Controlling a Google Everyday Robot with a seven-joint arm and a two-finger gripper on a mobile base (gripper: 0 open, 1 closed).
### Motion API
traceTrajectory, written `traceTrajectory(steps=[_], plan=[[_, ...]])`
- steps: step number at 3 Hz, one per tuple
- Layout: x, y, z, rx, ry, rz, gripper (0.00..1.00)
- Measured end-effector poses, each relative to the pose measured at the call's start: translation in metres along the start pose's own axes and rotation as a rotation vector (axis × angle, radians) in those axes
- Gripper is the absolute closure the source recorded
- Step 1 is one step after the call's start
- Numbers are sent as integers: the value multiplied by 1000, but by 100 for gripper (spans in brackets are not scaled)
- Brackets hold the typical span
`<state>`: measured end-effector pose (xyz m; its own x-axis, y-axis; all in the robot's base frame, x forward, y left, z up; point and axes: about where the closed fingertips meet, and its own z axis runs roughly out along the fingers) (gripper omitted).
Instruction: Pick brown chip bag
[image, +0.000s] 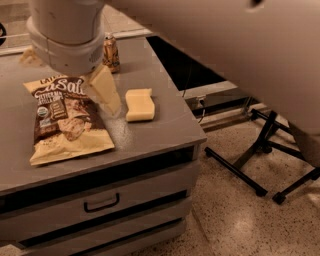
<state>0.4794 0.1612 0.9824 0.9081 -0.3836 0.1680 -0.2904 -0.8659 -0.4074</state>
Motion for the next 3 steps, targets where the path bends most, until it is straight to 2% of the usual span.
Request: traceTrajectory(steps=[1,2,3], plan=[[9,-9,34,-109,-74,-195,0],[24,-21,76,-153,-154,-361,0],[29,-32,120,-165,-190,-488,0]])
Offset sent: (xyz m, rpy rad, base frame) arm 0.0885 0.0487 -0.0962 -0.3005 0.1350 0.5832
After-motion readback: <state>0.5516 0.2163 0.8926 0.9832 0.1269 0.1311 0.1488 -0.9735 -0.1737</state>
